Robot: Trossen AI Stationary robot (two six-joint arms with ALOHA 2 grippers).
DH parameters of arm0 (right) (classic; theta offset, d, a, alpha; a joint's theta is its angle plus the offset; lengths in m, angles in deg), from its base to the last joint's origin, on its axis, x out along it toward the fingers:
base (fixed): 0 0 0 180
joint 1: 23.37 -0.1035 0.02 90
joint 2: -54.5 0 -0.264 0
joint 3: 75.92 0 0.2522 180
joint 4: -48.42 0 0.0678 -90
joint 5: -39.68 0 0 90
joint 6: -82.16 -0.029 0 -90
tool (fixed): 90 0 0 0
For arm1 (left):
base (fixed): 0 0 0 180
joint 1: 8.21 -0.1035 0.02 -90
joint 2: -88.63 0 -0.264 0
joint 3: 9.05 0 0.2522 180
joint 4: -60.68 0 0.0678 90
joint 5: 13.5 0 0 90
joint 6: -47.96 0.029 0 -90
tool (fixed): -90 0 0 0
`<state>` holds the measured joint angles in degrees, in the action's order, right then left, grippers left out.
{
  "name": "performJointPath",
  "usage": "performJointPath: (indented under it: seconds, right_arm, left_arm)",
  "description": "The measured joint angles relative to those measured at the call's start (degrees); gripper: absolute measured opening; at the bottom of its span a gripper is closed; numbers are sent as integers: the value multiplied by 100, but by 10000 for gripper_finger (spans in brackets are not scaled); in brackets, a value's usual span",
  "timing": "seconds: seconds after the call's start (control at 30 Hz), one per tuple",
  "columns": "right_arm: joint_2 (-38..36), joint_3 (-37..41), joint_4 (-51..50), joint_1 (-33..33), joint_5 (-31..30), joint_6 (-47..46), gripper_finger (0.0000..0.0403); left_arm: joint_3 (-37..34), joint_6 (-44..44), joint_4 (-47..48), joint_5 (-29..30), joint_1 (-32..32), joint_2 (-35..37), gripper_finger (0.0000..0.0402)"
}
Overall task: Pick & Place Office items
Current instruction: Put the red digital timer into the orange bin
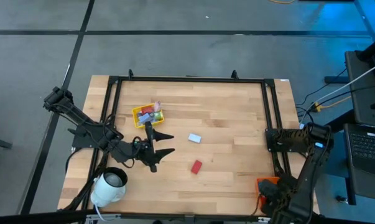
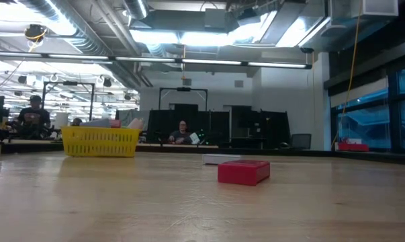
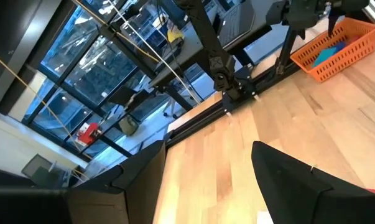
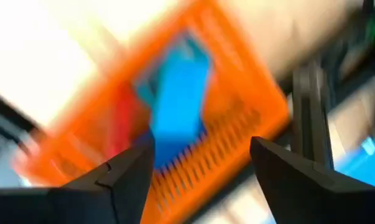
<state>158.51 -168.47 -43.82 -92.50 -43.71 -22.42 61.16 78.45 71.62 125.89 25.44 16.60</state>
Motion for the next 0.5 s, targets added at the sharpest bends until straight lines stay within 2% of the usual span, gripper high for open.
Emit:
performJointPath:
  seconds: [0.1,0.23,0.3,0.33,0.4,0.5]
  right_arm:
    - [-56,-70,-129,143,-1179,-32,273]
    - [-141,-82,-292,378,-4002,-173,271]
    - [-190,28,-303,610,-5085,-128,268]
    - [-195,115,-287,775,-5333,-21,266]
    - [-193,417,45,1175,-5414,386,264]
    - [-187,975,1500,1882,-5473,1838,264]
  left_arm:
    - [3,-20,128,69,0,0,237]
    - [3,-31,435,538,-1,-2,237]
    - [3,-70,443,616,-66,-2,237]
    - [2,-87,438,622,-108,-2,237]
    - [3,-102,523,650,-169,19,237]
    - [4,-196,731,634,-245,120,237]
